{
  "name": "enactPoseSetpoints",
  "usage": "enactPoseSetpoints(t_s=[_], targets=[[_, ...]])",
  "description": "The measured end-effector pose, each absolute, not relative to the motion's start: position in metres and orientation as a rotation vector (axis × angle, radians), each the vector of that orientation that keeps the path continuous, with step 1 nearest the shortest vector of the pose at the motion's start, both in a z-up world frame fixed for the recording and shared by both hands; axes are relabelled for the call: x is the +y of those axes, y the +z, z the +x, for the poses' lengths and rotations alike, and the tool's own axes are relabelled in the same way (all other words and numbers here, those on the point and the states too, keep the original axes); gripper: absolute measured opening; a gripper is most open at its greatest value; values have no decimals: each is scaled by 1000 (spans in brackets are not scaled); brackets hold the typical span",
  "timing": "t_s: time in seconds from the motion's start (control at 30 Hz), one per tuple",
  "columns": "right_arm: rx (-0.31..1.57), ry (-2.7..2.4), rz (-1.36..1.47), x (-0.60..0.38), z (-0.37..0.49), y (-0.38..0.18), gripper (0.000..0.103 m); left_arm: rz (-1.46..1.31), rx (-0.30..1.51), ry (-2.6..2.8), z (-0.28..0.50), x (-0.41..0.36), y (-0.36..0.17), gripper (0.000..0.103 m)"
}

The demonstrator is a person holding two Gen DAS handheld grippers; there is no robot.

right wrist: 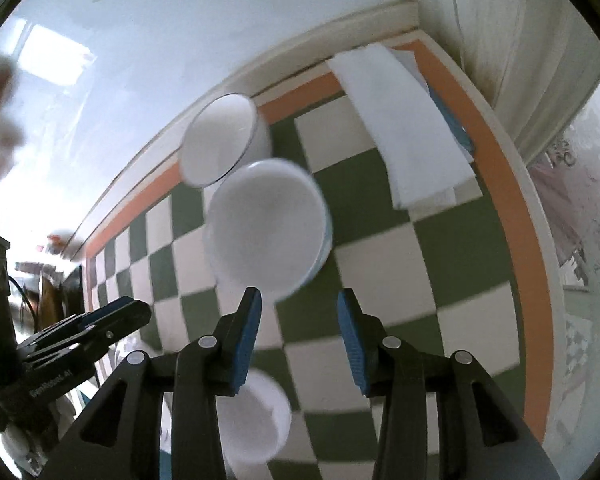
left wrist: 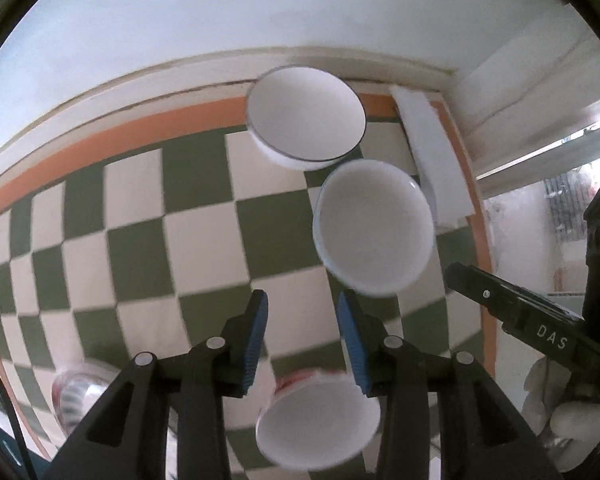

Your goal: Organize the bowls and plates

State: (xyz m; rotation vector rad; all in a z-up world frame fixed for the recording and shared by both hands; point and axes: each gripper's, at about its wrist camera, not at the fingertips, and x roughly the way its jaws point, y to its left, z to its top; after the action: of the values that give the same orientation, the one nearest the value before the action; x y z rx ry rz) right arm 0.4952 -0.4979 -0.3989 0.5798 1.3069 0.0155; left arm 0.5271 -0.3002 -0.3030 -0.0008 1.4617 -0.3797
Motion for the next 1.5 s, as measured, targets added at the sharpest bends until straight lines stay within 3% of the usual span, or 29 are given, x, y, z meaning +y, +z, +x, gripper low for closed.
enactPoseSetpoints(t_s=[0.3,0.37,0.43,0.5,1.0,1.23,1.5], targets=[[1360,3,663,-517,539,-444,43,23,1566,-412,568,-335,-357,34],[1365,4,667,-517,545,-450,42,39,1558,-424,573,-340,-361,20],[1372,-5,661,-516,548,-455,34,55,1551,-421,578,-344,-364,15],[1389,-1,658,-515,550,-461,11,60,1544,-420,579,-345,-365,14],[1352,-8,573,-492,534,-423,10,45,1484,-445,552,-332,-321,14],[1316,37,543,-475,490,-375,10,27,1445,-465,508,-305,-275,15],[1343,76,537,-444,426,-355,11,47,1481,-474,452,-275,-268,15]])
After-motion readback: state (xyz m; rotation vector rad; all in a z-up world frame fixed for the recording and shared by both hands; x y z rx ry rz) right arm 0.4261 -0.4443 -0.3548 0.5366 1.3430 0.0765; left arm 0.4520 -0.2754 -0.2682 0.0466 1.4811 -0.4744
